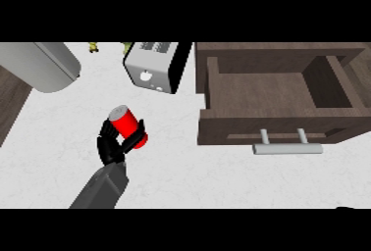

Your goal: Pick up the can, place it into the drawer and close the drawer

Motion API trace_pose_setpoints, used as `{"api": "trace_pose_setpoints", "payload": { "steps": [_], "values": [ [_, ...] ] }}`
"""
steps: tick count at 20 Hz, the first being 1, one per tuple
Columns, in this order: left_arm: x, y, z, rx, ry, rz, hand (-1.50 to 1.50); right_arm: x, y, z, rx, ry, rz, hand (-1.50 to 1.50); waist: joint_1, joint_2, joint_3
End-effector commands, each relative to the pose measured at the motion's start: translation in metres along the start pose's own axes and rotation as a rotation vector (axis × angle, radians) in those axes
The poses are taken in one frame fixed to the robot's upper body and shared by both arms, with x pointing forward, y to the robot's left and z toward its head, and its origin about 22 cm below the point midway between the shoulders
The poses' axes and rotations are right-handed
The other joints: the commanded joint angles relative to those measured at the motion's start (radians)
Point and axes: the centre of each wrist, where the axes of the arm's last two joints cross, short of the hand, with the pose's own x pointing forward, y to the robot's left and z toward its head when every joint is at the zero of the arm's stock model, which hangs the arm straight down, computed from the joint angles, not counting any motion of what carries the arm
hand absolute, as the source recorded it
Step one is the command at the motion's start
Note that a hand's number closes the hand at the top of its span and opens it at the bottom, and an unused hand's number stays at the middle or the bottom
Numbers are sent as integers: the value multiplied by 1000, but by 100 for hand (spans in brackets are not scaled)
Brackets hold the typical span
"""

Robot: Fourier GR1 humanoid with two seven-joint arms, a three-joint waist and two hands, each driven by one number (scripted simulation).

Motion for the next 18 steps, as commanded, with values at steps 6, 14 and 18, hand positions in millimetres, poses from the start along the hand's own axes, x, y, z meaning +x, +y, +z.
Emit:
{"api": "trace_pose_setpoints", "payload": {
  "steps": [6,14,18],
  "values": [
    [23,-7,-29,-541,23,-41,150,-7,2,-6,4,-6,4,-150,-15,4,1],
    [53,-24,-54,-638,-38,58,150,2,6,-4,-13,-17,40,-150,3,-1,1],
    [75,-71,-35,-686,-24,20,150,5,-2,-14,-24,-13,36,-150,12,-5,1]
  ]
}}
